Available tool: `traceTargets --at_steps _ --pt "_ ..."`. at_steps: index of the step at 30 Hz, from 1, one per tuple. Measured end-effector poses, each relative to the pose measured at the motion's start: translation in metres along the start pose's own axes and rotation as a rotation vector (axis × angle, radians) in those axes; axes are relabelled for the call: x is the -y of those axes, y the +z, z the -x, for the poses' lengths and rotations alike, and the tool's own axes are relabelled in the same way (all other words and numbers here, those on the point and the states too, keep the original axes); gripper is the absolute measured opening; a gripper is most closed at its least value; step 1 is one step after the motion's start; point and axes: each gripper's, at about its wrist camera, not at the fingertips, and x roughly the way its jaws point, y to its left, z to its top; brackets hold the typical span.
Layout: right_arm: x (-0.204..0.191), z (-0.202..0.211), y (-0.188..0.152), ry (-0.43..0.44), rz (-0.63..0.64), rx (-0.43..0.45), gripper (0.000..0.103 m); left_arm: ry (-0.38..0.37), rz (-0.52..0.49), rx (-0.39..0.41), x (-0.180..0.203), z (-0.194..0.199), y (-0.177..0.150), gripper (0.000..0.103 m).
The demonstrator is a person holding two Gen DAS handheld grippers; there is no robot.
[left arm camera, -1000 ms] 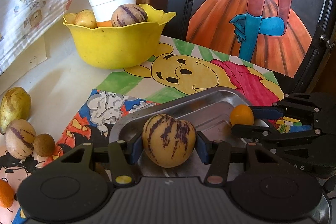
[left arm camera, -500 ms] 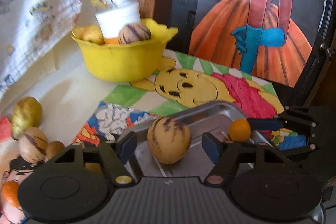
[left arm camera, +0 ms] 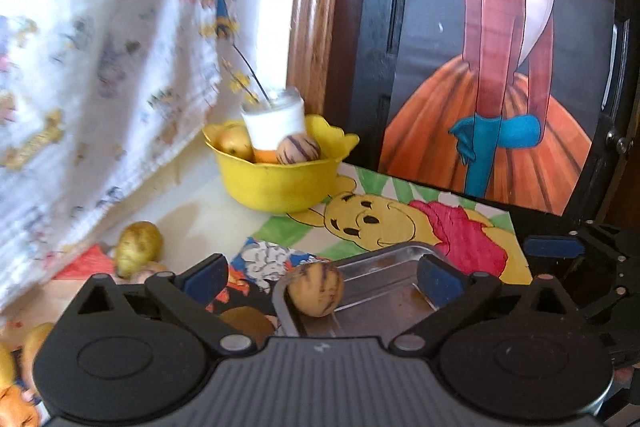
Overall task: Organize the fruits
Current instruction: 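Lift both tools off the tray and move back toward the fruit pile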
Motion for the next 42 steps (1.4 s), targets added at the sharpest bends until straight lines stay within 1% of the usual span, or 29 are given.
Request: traceTargets --at_steps 4,9,12,17,21,26,30,36,42 --pt "-0.014 0.032 0.005 0.033 -0.061 0.029 0.102 0.009 0.027 0.045 -0.003 0.037 -0.005 0.103" --pt "-0.038 0.071 0.008 0.058 -0.089 0.053 0.102 0.016 0.048 0.084 -0.007 0.082 -0.013 0.103" --pt "-0.052 0.091 0.008 0.070 -0.103 0.059 0.102 0.030 0.045 0.100 -0.008 0.108 -0.021 0.103" --pt "-0.075 0.117 0.002 0.079 -0.117 0.044 0.102 0.055 0.043 0.103 -0.013 0.145 -0.040 0.103" --pt "-0.094 0.134 -0.006 0.088 -0.122 0.027 0.102 0.064 0.067 0.080 -0.019 0.167 -0.057 0.103" --pt "-0.118 0.152 -0.019 0.115 -0.130 0.023 0.102 0.080 0.070 0.053 -0.026 0.189 -0.079 0.103" --pt "-0.136 0.157 -0.034 0.131 -0.141 0.000 0.102 0.095 0.078 0.020 -0.035 0.201 -0.098 0.103" --pt "-0.160 0.161 -0.054 0.132 -0.141 -0.021 0.102 0.124 0.105 -0.023 -0.052 0.213 -0.124 0.103" --pt "-0.180 0.159 -0.068 0.145 -0.156 -0.044 0.102 0.142 0.129 -0.049 -0.068 0.220 -0.140 0.103"
